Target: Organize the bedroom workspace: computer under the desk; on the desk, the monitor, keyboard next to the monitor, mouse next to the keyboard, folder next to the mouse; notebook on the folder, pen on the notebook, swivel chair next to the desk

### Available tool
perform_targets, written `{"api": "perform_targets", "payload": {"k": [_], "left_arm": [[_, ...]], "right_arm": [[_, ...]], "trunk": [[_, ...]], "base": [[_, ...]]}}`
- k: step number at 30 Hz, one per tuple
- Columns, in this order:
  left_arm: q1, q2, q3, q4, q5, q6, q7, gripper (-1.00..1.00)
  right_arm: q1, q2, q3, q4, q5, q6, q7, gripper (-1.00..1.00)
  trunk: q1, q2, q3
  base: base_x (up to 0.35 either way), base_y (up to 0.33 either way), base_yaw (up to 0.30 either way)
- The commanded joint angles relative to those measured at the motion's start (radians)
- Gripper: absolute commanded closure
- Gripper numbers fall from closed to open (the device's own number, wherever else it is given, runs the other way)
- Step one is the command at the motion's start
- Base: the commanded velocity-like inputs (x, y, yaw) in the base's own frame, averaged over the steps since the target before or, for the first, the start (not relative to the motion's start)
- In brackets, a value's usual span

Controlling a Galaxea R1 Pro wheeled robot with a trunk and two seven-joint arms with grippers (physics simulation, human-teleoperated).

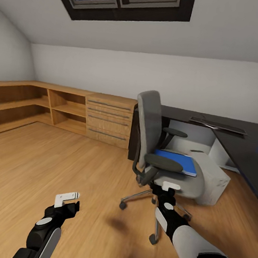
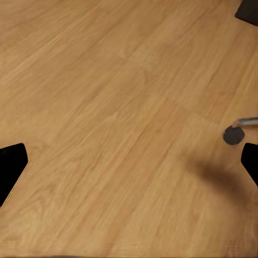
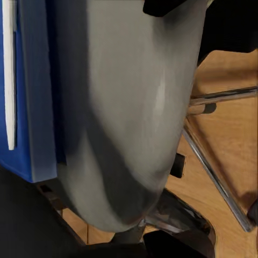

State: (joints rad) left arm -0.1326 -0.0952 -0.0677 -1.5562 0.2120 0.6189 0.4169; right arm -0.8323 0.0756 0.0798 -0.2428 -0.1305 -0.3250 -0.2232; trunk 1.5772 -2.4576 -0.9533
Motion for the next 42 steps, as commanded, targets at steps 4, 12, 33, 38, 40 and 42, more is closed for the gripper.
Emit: {"api": "perform_targets", "payload": {"k": [4,12,33,38,40,42], "left_arm": [[0.000,0.000,-0.001,-0.001,0.010,0.002,0.010,-1.00],[-0.001,0.000,-0.001,-0.001,0.012,0.002,0.010,-1.00],[-0.001,0.000,-0.001,-0.001,0.013,0.002,0.010,-1.00],[-0.001,0.000,-0.001,-0.001,0.012,0.002,0.010,-1.00],[-0.001,0.000,0.000,-0.001,0.012,0.002,0.010,-1.00],[-0.001,0.000,0.000,-0.001,0.012,0.002,0.010,-1.00]], "right_arm": [[-0.001,0.000,0.011,0.000,-0.009,-0.003,-0.004,-1.00],[-0.001,-0.002,0.009,-0.004,-0.009,-0.003,-0.005,-1.00],[-0.001,-0.005,0.005,-0.007,-0.009,-0.005,-0.001,-1.00],[-0.001,-0.006,0.005,-0.007,-0.010,-0.006,-0.001,-1.00],[-0.001,-0.005,0.006,-0.006,-0.011,-0.006,0.000,-1.00],[-0.001,-0.005,0.006,-0.005,-0.011,-0.007,0.000,-1.00]], "trunk": [[0.000,0.000,-0.001],[0.000,0.000,-0.001],[0.000,0.000,0.016],[0.000,0.000,0.019],[0.000,0.000,0.020],[0.000,0.000,0.020]], "base": [[0.000,0.000,0.274],[0.000,0.000,0.180],[0.000,0.000,-0.182],[0.000,0.000,-0.203],[0.000,0.000,-0.081],[0.000,0.000,-0.052]]}}
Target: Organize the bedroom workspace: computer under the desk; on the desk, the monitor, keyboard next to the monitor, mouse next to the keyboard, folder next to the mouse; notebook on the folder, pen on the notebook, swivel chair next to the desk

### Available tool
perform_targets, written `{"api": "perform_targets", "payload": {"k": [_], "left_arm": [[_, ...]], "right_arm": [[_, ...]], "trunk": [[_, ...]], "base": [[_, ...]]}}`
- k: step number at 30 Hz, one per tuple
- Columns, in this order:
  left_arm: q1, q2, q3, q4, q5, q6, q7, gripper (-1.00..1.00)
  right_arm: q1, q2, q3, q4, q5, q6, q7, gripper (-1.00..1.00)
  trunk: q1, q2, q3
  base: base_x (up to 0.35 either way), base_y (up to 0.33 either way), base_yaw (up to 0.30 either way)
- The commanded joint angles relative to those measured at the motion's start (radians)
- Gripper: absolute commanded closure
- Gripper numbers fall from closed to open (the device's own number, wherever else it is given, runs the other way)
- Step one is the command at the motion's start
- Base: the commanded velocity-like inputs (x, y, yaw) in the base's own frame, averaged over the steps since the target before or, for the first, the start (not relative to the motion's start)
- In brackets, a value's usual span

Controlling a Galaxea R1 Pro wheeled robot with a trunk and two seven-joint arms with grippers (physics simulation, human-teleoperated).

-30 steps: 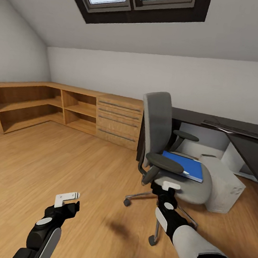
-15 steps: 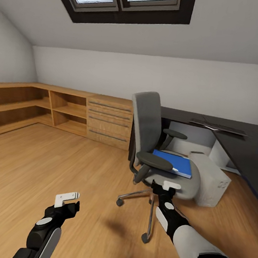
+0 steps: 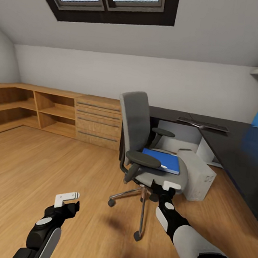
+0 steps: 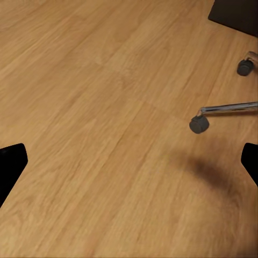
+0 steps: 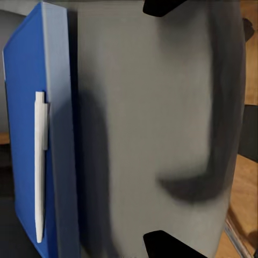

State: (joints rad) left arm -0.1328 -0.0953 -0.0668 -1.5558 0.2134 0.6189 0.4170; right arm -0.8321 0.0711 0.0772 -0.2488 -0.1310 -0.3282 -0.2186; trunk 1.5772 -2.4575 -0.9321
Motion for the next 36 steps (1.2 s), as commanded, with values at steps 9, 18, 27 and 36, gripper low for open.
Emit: {"api": "perform_targets", "payload": {"k": [9,18,27,36], "left_arm": [[-0.001,0.000,0.000,-0.001,0.011,0.002,0.009,-1.00],[0.000,0.002,0.001,-0.001,0.011,0.002,0.009,-1.00],[0.000,0.003,0.022,-0.001,0.012,0.002,0.009,-1.00],[0.000,0.003,0.032,-0.012,0.012,0.002,0.011,-1.00]], "right_arm": [[-0.001,0.001,0.010,-0.002,-0.012,-0.012,-0.008,-1.00],[-0.001,0.004,0.010,-0.005,-0.017,-0.010,-0.009,-1.00],[-0.001,-0.005,-0.021,-0.009,-0.086,-0.011,-0.002,-1.00],[-0.001,-0.012,-0.027,-0.002,-0.259,-0.011,0.020,-1.00]], "trunk": [[0.000,0.000,-0.001],[0.000,0.000,-0.001],[0.000,0.000,-0.001],[0.000,0.000,-0.001]], "base": [[0.000,0.000,-0.009],[0.000,0.000,0.000],[0.010,0.149,-0.148],[0.010,0.063,-0.271]]}}
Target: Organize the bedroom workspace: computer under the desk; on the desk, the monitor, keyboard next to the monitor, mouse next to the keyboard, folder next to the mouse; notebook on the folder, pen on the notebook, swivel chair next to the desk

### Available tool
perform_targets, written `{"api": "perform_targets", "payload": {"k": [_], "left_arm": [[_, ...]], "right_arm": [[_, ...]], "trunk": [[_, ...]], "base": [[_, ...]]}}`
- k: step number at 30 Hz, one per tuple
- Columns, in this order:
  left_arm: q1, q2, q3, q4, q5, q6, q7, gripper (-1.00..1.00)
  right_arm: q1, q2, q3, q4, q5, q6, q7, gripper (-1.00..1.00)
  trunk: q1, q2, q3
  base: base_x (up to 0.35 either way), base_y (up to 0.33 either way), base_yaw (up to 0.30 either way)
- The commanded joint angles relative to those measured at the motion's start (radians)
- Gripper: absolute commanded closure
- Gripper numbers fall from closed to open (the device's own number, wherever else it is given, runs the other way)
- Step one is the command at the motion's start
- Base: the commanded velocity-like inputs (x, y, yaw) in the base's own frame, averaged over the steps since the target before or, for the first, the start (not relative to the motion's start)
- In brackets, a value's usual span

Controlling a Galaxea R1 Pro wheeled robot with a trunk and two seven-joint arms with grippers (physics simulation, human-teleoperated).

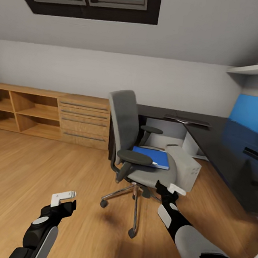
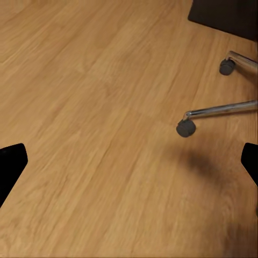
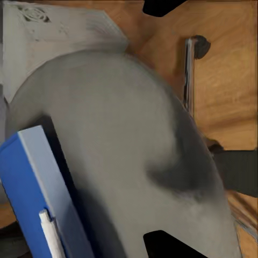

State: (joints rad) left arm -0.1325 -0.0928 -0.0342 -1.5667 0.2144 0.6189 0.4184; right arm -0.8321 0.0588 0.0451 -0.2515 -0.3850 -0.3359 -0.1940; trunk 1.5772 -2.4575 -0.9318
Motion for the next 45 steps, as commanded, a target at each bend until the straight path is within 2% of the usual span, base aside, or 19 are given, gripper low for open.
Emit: {"api": "perform_targets", "payload": {"k": [1,2,3,5,6,10,12,13,16,19,23,31,32,34,36,38,41,43,45], "left_arm": [[0.000,0.000,0.000,-0.002,0.010,0.002,0.009,-1.00],[-0.001,0.000,0.000,-0.002,0.010,0.002,0.010,-1.00],[-0.001,0.001,0.002,-0.003,0.011,0.002,0.010,-1.00],[-0.001,0.001,0.002,-0.004,0.011,0.002,0.010,-1.00],[-0.001,0.001,0.003,-0.004,0.011,0.002,0.010,-1.00],[0.000,0.001,0.003,-0.004,0.011,0.002,0.010,-1.00],[-0.001,0.001,0.003,-0.004,0.011,0.002,0.010,-1.00],[0.000,0.001,0.003,-0.004,0.011,0.002,0.010,-1.00],[0.000,0.001,0.003,-0.004,0.011,0.001,0.008,-1.00],[0.000,0.002,0.004,-0.004,0.011,0.001,0.008,-1.00],[-0.001,0.004,0.024,-0.004,0.012,0.001,0.007,-1.00],[-0.001,0.004,0.083,-0.003,0.019,0.001,0.006,-1.00],[-0.001,0.004,0.099,-0.002,0.033,0.000,0.005,-1.00],[-0.001,0.006,0.110,0.000,0.039,-0.001,0.003,-1.00],[-0.001,0.006,0.125,0.000,0.042,-0.002,0.002,-1.00],[-0.001,0.007,0.130,0.000,0.042,-0.002,0.002,-1.00],[-0.001,0.007,0.138,0.000,0.043,-0.003,0.002,-1.00],[-0.001,0.007,0.140,0.000,0.043,-0.003,0.002,-1.00],[0.000,0.007,0.140,0.000,0.043,-0.003,0.002,-1.00]], "right_arm": [[-0.001,0.000,0.005,0.001,-0.022,-0.003,0.001,-1.00],[-0.001,-0.001,0.005,0.002,-0.039,-0.003,0.006,-1.00],[-0.001,-0.004,0.005,0.004,-0.093,-0.003,0.025,-1.00],[-0.001,-0.010,0.005,0.004,-0.129,-0.003,0.036,-1.00],[-0.001,-0.019,0.005,0.005,-0.165,-0.003,0.045,-1.00],[-0.001,-0.041,0.006,0.006,-0.236,-0.002,0.057,-1.00],[-0.001,-0.055,0.006,0.006,-0.285,-0.002,0.062,-1.00],[-0.001,-0.065,0.007,0.007,-0.334,-0.002,0.071,-1.00],[-0.001,-0.062,0.010,0.008,-0.365,-0.003,0.091,-1.00],[-0.001,-0.060,0.010,0.009,-0.370,-0.002,0.094,-1.00],[-0.001,-0.063,0.005,0.009,-0.374,0.012,0.093,-1.00],[-0.001,-0.095,0.002,0.004,-0.376,0.139,0.091,-1.00],[-0.001,-0.104,-0.002,0.004,-0.376,0.170,0.090,-1.00],[-0.001,-0.117,-0.027,0.004,-0.381,0.179,0.090,-1.00],[-0.001,-0.133,-0.084,0.006,-0.390,0.184,0.090,-1.00],[-0.001,-0.138,-0.118,0.006,-0.392,0.185,0.090,-1.00],[-0.001,-0.146,-0.194,0.007,-0.396,0.186,0.090,-1.00],[-0.001,-0.148,-0.225,0.007,-0.396,0.188,0.090,-1.00],[-0.001,-0.149,-0.238,0.007,-0.397,0.189,0.090,-1.00]], "trunk": [[0.000,0.000,-0.001],[0.000,0.000,-0.001],[0.000,0.000,-0.001],[0.000,0.000,-0.001],[0.000,0.000,-0.001],[0.000,0.000,-0.001],[0.000,0.000,-0.001],[0.000,0.000,-0.001],[0.000,0.000,-0.001],[0.000,0.000,-0.001],[0.000,0.000,-0.001],[0.000,0.000,-0.001],[0.000,0.000,-0.001],[0.000,0.000,-0.001],[0.000,0.000,-0.001],[0.000,0.000,-0.001],[0.000,0.000,-0.001],[0.000,0.000,-0.001],[0.000,0.000,-0.001]], "base": [[0.002,0.010,-0.272],[0.001,0.008,-0.272],[0.001,0.004,-0.272],[0.000,0.003,-0.272],[0.000,0.002,-0.272],[0.000,0.001,-0.272],[0.000,0.000,-0.253],[0.109,0.023,-0.105],[0.202,0.072,-0.058],[0.289,0.118,-0.014],[0.313,0.130,-0.002],[0.318,0.090,0.000],[0.320,0.015,0.000],[0.278,0.007,0.000],[0.140,0.003,0.000],[0.079,0.002,0.000],[0.035,0.001,0.000],[0.015,0.000,0.000],[0.012,0.000,0.000]]}}
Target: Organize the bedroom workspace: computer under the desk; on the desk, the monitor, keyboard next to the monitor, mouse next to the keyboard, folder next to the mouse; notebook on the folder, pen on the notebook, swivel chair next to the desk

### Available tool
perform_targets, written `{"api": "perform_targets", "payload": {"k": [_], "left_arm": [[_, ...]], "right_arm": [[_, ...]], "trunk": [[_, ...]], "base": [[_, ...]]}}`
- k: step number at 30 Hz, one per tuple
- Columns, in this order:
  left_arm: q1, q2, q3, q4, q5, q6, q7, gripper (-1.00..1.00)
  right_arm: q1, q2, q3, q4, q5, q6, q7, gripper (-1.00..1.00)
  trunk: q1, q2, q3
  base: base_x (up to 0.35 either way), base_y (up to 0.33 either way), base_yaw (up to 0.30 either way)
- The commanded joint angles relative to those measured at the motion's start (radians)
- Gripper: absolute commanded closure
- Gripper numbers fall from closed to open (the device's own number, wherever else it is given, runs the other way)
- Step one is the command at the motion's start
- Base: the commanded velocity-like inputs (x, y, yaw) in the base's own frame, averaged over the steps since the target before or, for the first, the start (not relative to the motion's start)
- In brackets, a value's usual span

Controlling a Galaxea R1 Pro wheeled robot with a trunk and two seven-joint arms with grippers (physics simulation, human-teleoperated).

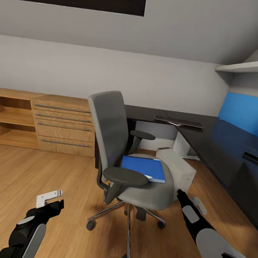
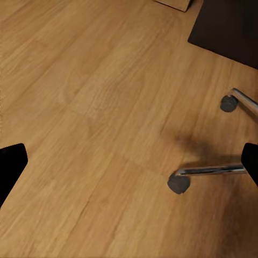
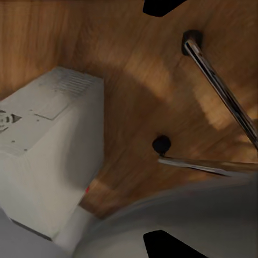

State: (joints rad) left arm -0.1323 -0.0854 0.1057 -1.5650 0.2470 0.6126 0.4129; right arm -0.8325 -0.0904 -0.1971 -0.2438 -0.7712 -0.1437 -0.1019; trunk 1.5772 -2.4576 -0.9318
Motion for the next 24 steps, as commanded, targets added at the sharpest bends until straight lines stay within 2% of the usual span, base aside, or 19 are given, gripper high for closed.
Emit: {"api": "perform_targets", "payload": {"k": [1,7,13,24], "left_arm": [[-0.001,0.000,0.001,-0.001,0.011,0.003,0.007,-1.00],[-0.001,0.000,0.004,-0.004,0.012,0.002,0.006,-1.00],[-0.001,0.000,0.035,-0.005,0.013,0.001,0.004,-1.00],[0.000,0.000,0.041,-0.006,0.012,0.001,0.003,-1.00]], "right_arm": [[0.000,-0.001,0.000,0.000,-0.011,-0.003,-0.002,-1.00],[0.000,-0.001,-0.019,0.001,-0.012,-0.001,-0.001,-1.00],[0.000,-0.003,-0.024,0.001,-0.014,0.001,0.002,-1.00],[0.000,-0.001,-0.030,-0.003,-0.013,-0.006,0.005,-1.00]], "trunk": [[0.000,0.000,-0.001],[0.000,0.000,-0.001],[0.000,0.000,-0.001],[0.000,0.000,-0.001]], "base": [[0.030,0.000,0.000],[0.196,0.000,0.000],[0.313,0.000,0.000],[0.306,0.000,0.000]]}}
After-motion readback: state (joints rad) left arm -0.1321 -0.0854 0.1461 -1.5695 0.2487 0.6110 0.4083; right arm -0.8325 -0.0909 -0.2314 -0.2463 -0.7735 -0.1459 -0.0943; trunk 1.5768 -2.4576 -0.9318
